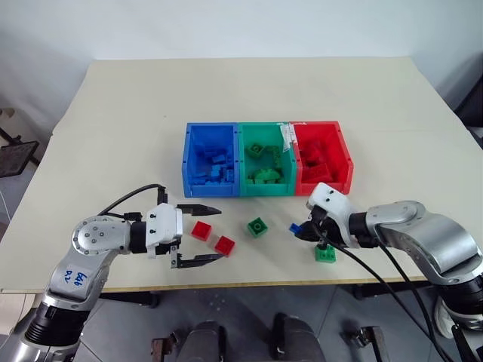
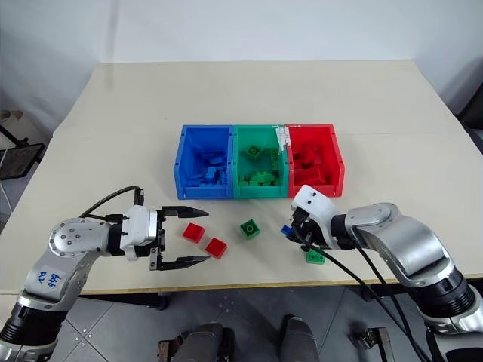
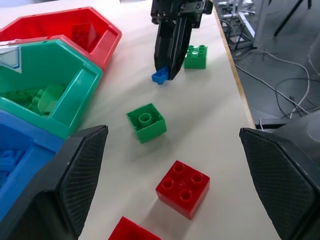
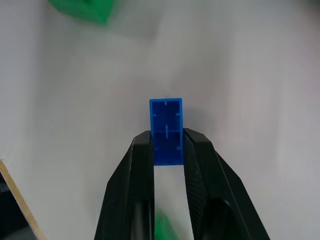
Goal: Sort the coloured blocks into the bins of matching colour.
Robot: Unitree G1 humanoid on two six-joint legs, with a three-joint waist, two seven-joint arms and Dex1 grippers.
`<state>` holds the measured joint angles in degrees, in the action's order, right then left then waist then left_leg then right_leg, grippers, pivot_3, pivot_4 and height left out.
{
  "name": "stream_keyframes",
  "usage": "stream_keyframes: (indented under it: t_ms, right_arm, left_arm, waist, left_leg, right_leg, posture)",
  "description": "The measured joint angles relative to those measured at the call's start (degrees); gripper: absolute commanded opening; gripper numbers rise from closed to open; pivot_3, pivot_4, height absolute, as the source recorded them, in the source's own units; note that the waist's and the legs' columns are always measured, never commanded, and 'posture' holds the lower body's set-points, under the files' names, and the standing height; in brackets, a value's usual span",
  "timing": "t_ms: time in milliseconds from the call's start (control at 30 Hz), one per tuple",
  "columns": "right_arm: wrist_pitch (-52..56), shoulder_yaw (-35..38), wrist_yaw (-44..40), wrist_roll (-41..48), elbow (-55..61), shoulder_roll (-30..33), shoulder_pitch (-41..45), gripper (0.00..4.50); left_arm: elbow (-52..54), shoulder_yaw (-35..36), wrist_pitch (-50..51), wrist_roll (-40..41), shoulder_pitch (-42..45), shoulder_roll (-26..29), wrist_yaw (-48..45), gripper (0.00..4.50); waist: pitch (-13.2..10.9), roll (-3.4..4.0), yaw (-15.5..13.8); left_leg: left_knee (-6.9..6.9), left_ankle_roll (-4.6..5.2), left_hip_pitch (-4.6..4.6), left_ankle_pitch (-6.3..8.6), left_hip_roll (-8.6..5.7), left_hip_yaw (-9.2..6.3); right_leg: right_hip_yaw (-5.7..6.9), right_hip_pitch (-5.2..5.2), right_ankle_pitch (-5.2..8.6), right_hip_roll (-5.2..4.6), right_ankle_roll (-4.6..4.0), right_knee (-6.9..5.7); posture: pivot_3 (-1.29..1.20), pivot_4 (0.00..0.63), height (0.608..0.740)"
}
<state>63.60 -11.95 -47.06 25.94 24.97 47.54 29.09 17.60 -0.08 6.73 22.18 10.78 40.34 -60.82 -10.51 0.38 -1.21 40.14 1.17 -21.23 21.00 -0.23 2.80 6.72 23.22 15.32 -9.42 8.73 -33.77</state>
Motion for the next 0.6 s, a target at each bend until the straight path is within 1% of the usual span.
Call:
stream_keyframes:
  t_ms: [33, 100, 133, 233, 267, 333, 500, 533, 600]
  right_arm:
    - [-1.1, 1.0, -0.4, 0.6, -0.8, -1.5, 0.9, 0.42]
    - [-3.3, 1.7, -0.4, 1.1, -3.1, -5.6, 5.8, 0.42]
    - [-5.2, 1.5, 0.1, 1.0, -5.0, -9.3, 10.1, 0.42]
    - [-12.9, 0.6, 3.8, -1.9, -13.1, -20.7, 21.7, 0.42]
    - [-15.1, 0.4, 4.7, -3.1, -14.9, -22.3, 23.5, 0.42]
    - [-20.7, -1.4, 6.7, -6.6, -22.3, -26.6, 27.5, 0.42]
    - [-32.7, -4.7, 9.3, -14.5, -41.4, -34.7, 33.4, 0.42]
    - [-34.4, -5.2, 9.3, -15.5, -43.8, -35.5, 33.8, 0.42]
    - [-37.1, -5.6, 8.9, -17.0, -47.9, -36.6, 33.9, 1.16]
  left_arm:
    - [-0.3, 0.6, 0.1, 0.0, -0.3, -0.1, 0.5, 4.50]
    - [-0.7, 3.0, 0.4, 0.6, -1.8, -0.5, 2.1, 4.50]
    - [-1.2, 4.9, 0.5, 1.0, -3.1, -1.2, 3.4, 4.50]
    - [-3.8, 10.6, 0.9, 2.2, -5.6, -2.7, 7.4, 4.50]
    - [-4.2, 11.5, 1.1, 2.4, -5.7, -2.7, 8.0, 4.50]
    - [-4.7, 13.9, 1.4, 2.6, -8.1, -1.7, 8.3, 4.50]
    - [-4.8, 14.8, 1.2, 2.3, -10.7, -1.1, 8.3, 4.50]
    - [-4.7, 14.8, 1.1, 2.2, -10.8, -1.1, 8.3, 4.50]
    - [-4.5, 14.8, 0.8, 2.1, -11.1, -1.1, 8.6, 4.50]
  waist:
    - [0.0, 0.00, 0.1]
    - [0.0, 0.00, 0.8]
    - [0.0, 0.01, 1.6]
    - [0.0, 0.01, 2.7]
    - [0.0, 0.01, 2.8]
    - [0.0, -0.05, 2.7]
    - [0.0, -0.06, 2.9]
    - [0.0, -0.06, 3.0]
    - [0.0, -0.06, 3.0]
  left_leg:
    - [0.00, 0.00, 0.00, 0.00, 0.01, 0.01]
    - [0.01, 0.00, 0.08, 0.00, 0.06, 0.08]
    - [-0.02, -0.02, 0.09, -0.02, 0.06, 0.12]
    - [-0.06, -0.11, 0.08, -0.06, 0.13, 0.04]
    - [-0.08, -0.13, 0.08, -0.05, 0.13, 0.01]
    - [-0.10, -0.18, 0.04, 0.00, 0.09, 0.03]
    - [-0.18, -0.17, -0.01, 0.03, 0.03, 0.06]
    - [-0.19, -0.18, -0.01, 0.03, 0.06, 0.04]
    - [-0.18, -0.19, -0.02, 0.03, 0.08, 0.04]
  right_leg:
    - [0.00, 0.00, 0.00, 0.00, 0.00, -0.01]
    - [-0.06, 0.05, -0.01, 0.02, -0.01, -0.03]
    - [-0.10, 0.09, -0.01, 0.02, -0.02, -0.05]
    - [-0.03, 0.27, -0.04, 0.06, -0.07, -0.36]
    - [-0.01, 0.30, -0.04, 0.06, -0.07, -0.41]
    - [0.18, 0.28, -0.04, 0.04, -0.07, -0.53]
    - [0.32, 0.28, -0.05, 0.02, -0.08, -0.53]
    - [0.37, 0.27, -0.05, 0.02, -0.08, -0.53]
    - [0.44, 0.27, -0.05, 0.02, -0.08, -0.51]
  posture:
    - [0.00, 0.150, 0.740]
    - [0.00, 0.150, 0.740]
    - [0.00, 0.150, 0.740]
    - [0.00, 0.150, 0.740]
    - [0.00, 0.150, 0.740]
    - [0.00, 0.150, 0.740]
    - [0.00, 0.150, 0.740]
    - [0.00, 0.150, 0.740]
    - [0.00, 0.150, 0.740]
